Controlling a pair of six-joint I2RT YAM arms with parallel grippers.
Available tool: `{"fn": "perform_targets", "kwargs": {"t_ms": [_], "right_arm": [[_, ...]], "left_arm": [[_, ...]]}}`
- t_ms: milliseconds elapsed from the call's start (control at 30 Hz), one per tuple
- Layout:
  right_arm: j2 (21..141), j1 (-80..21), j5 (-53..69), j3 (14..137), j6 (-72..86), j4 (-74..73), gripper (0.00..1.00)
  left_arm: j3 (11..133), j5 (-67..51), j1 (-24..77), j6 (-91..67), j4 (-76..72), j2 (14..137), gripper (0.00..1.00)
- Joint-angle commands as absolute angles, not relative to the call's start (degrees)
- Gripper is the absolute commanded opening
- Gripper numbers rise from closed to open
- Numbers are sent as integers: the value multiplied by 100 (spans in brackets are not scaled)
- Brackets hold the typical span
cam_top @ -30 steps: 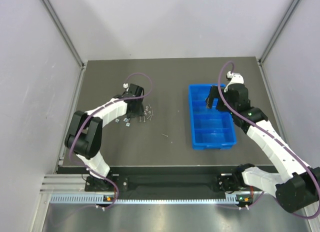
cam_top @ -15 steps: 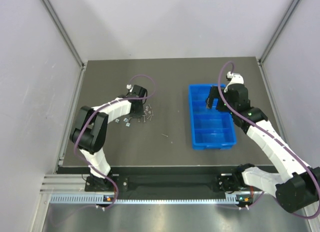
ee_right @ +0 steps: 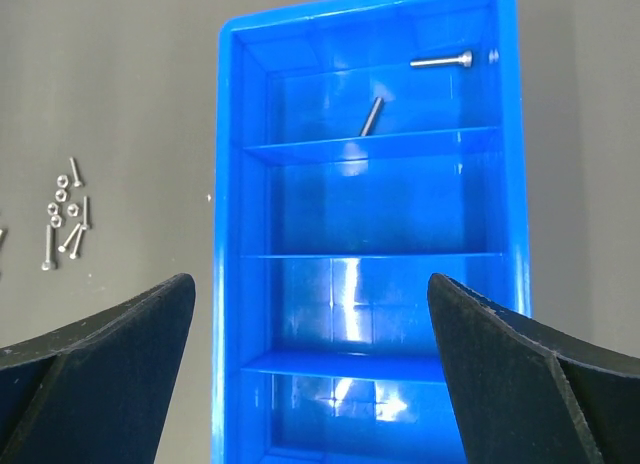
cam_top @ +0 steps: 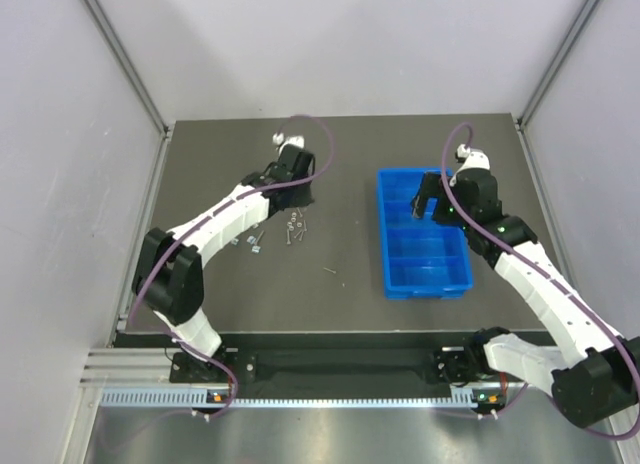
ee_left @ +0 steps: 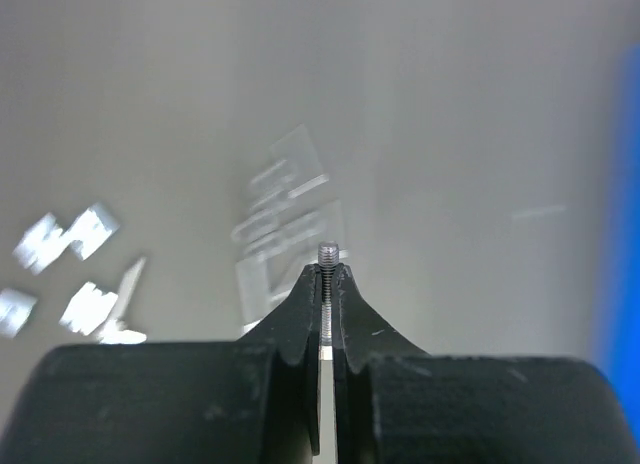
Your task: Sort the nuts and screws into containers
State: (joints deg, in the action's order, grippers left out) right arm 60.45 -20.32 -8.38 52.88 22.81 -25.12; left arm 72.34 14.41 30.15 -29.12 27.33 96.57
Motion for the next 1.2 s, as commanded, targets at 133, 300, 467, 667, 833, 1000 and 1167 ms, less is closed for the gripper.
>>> {"fn": "perform_targets", "kwargs": {"t_ms": [133,300,467,667,833,1000,1167], "right_arm": [[5599,-1618,-1353,5537,2619,-2944,100],[5283,-1248,-1292,5563,2575,-3058,100],[5116,-1178,-1450,5599,2417,-3164,100],[5054,-1169,-1398,5669,2321,-3173,100],[5133,-1178,-907,5625,2242,-2989,100],[5203,-1213,-116,5651,2162,-2664,100],[5457,-1879,-244,5739,2154,-2216,100]], "left_arm": [[8630,880,3832,-3304,1156,9834,0],[9631,519,4122,-3568,431,11052,0],[11140,167,4350,-3612,684,12468,0],[11769,254,4438,-3656,835,13148,1],[11707,27,4438,-3490,914,13000,44],[10657,-53,4395,-3349,932,12052,79],[8757,825,4018,-3533,799,10058,79]]}}
